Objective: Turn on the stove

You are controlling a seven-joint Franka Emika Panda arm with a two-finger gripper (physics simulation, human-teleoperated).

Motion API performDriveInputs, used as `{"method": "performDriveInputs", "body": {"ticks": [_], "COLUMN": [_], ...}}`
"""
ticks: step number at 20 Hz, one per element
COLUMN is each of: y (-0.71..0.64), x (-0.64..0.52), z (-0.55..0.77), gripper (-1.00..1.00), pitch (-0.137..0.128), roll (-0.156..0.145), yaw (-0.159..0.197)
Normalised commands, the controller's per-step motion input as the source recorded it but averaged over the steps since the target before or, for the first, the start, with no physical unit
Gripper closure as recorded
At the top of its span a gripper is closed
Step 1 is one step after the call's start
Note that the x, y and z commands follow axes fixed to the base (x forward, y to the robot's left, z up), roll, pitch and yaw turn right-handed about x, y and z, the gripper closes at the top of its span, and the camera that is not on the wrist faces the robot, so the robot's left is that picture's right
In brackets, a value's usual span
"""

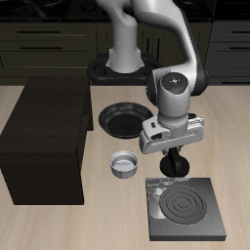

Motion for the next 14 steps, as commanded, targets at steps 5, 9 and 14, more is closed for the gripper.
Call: {"method": "performDriveInputs", "body": {"ticks": [5, 9, 14], "y": [-0.15, -0.26, -0.14], "x": [0.18, 0.16, 0.04], "z": [0.19, 0.18, 0.13], "gripper": [1.00, 1.00, 1.00], "pitch": [0.017, 0.013, -0.017], "roll": [-0.025, -0.040, 0.002], "yaw": [0.132, 0.058, 0.076]}}
